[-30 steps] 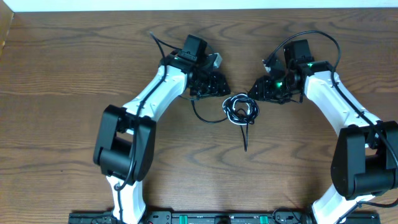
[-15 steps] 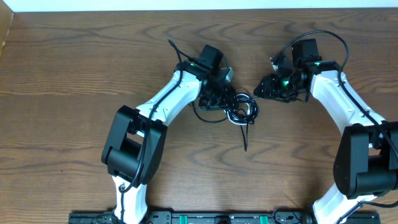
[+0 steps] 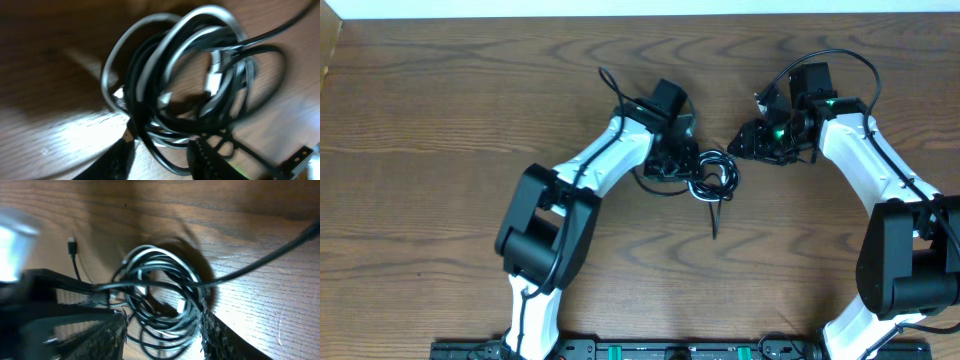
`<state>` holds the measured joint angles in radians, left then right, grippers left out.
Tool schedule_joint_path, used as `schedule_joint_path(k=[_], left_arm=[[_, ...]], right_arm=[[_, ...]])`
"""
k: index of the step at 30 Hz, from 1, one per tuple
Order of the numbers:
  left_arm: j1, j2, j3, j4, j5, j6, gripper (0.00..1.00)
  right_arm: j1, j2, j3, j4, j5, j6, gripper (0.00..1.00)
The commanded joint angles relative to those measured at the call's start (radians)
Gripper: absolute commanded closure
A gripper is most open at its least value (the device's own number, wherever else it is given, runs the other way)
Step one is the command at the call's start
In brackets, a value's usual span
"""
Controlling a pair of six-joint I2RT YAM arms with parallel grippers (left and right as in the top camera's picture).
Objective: Untangle cables
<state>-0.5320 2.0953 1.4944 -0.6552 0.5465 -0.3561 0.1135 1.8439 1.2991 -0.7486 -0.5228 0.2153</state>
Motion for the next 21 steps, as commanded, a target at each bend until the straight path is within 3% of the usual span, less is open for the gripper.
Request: schedule_joint_path(k=[1,11,21], left_arm=[[-0.013,0.031,-0.008,0.006,-0.009,-0.024,0.64],[-0.006,0.031,-0.008,0.066,0.021,-0.062,0.85],[-0.001,0.029,-0.005,0.096,0.044,-0.060,0.93]], right_arm=[[0.000,-0.008,0.008,-0.003,-0.003,-0.007,0.53],[0.001,-0.008,0.007,-0.003,-0.002,-0.007,0.50],[0.027,-0.008,0.006,-0.006,0.027,-0.007,0.48]])
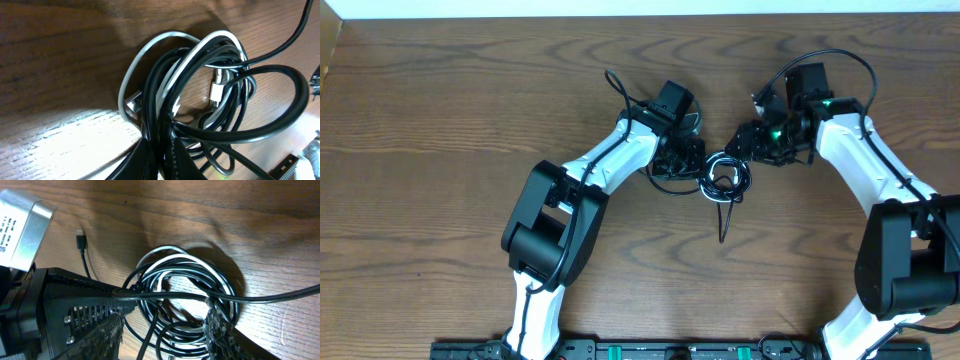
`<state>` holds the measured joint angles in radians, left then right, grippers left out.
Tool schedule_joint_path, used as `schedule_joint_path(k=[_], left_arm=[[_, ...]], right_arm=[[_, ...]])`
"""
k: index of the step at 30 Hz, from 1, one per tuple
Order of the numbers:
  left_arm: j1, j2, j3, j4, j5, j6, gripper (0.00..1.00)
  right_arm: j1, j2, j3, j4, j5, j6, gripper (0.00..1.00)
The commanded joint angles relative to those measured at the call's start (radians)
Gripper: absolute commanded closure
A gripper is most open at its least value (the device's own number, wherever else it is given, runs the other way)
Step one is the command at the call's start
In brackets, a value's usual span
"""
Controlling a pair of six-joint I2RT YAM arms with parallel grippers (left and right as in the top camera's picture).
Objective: Untangle cables
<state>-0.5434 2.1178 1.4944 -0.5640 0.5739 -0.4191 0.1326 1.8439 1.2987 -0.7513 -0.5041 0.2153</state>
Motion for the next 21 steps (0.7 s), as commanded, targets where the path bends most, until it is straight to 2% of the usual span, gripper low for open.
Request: schedule_joint_path(k=[1,15,21], left_arm=[[0.014,0.003,-0.002,0.005,0.017,0.003,0.93],[0.052,-0.226,0.024,0.010,0.032,0.032,0.92],[0.053,-0.266,0.024,0.032,0.052,0.032,0.92]], right_arm=[[0.008,-0.008,0.006,-0.004,0.008,-0.007,0.48],[0.022,-0.008,0.006,-0.003,0.002,-0.008,0.46],[0.031,-0.008,0.006,0.009,-0.065,-0.061,0.51]])
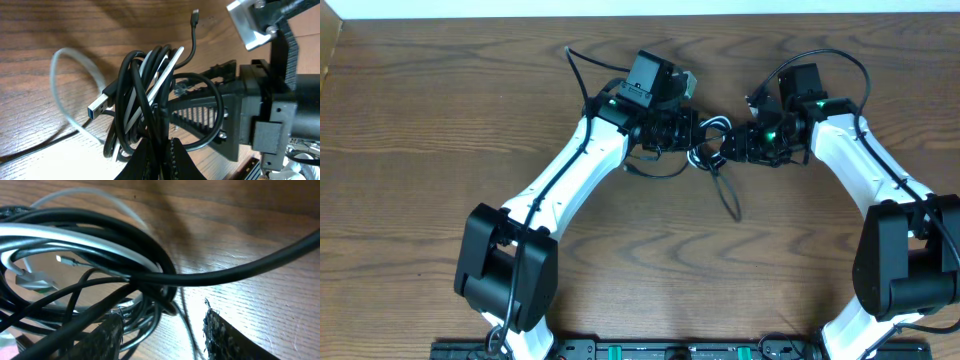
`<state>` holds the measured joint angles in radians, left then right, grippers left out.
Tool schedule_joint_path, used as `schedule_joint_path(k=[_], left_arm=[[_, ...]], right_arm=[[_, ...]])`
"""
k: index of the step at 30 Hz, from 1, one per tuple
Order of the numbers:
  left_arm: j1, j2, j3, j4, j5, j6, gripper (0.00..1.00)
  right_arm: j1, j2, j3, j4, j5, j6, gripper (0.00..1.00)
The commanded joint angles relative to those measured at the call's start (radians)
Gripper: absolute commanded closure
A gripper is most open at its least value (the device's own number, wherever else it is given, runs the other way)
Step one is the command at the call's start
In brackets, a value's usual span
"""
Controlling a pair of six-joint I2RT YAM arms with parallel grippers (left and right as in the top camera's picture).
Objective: Untangle cables
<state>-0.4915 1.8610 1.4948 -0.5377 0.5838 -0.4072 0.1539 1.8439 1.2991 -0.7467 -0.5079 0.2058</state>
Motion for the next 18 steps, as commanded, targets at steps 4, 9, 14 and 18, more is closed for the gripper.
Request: schedule_joint_path(k=[4,9,14,18], left_arm=[[0.014,-0.010,0.024,0.016,0.107,0.021,0.92],[0.064,-0.010,0.024,0.066,0.268,0.060,0.92],[0.106,-0.010,0.024,0.092,0.457,0.140,0.92],[0.123,-0.010,0.023,0.092,0.564,0.197,0.92]], right_arm=[[-0.013,-0.011,0.010,0.003,-0.121,-0.076,0.53],[-0.074,-0.051,0.011,-0.003,-0.275,-0.117,0.52],[-0.114,-0.126,0.012,-0.024,-0.372,-0.171,0.49],[-0.130,-0.198,0.011,-0.030,-0.371,-0.178,0.44]])
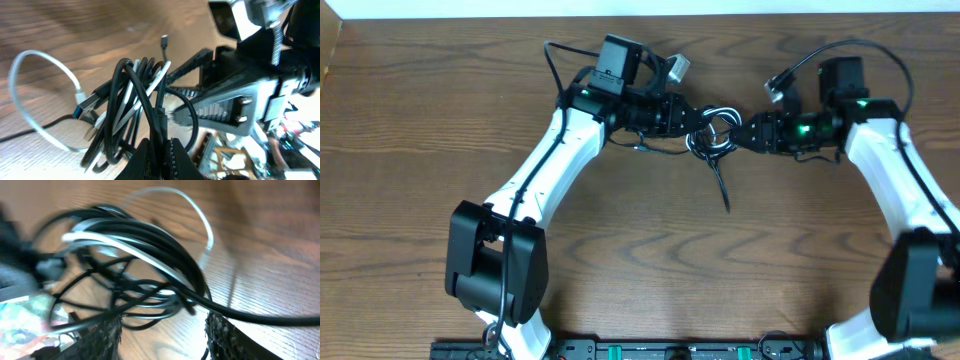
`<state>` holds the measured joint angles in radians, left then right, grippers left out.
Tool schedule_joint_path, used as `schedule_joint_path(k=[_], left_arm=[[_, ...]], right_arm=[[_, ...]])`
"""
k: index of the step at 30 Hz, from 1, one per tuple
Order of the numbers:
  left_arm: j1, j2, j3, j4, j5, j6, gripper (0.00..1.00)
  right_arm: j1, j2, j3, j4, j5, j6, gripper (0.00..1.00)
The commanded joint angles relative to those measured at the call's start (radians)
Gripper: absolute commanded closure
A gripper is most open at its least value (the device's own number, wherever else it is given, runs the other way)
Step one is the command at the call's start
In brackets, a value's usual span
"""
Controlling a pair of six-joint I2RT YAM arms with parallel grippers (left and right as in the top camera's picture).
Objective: Untangle cables
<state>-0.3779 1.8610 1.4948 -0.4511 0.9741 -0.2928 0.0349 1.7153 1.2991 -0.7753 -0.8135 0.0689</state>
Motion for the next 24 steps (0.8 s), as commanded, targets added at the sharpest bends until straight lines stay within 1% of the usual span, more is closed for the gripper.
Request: schedule_joint_path(k=[1,6,11,16,19,24], left_arm=[[0.010,-0.010,0.023,0.005,0.184,0.084,0.92],[0.009,-0.010,0.023,0.005,0.230,0.113,0.92],[0.009,-0.010,0.023,0.005,0.272,0.117,0.92],[0.009,-0.010,0.023,0.005,0.271,0.117,0.92],[0.009,-0.010,0.023,0.005,0.272,0.116,0.92],[0.010,-0.010,0.023,0.005,0.272,0.091,0.92]], right_arm=[[-0.014,-0.087,0.011,0.002,-0.066,-0.041,0.44],[-0.014,-0.148,0.012,0.040,-0.064,-0.040,0.42],[-0.012,-0.142,0.011,0.061,-0.057,-0.009,0.43],[0.004,-0.140,0.011,0.060,-0.057,-0.011,0.42],[0.024,-0.140,0.011,0.050,-0.041,-0.061,0.41],[0.060,-0.132,0.009,-0.001,0.090,-0.116,0.42]])
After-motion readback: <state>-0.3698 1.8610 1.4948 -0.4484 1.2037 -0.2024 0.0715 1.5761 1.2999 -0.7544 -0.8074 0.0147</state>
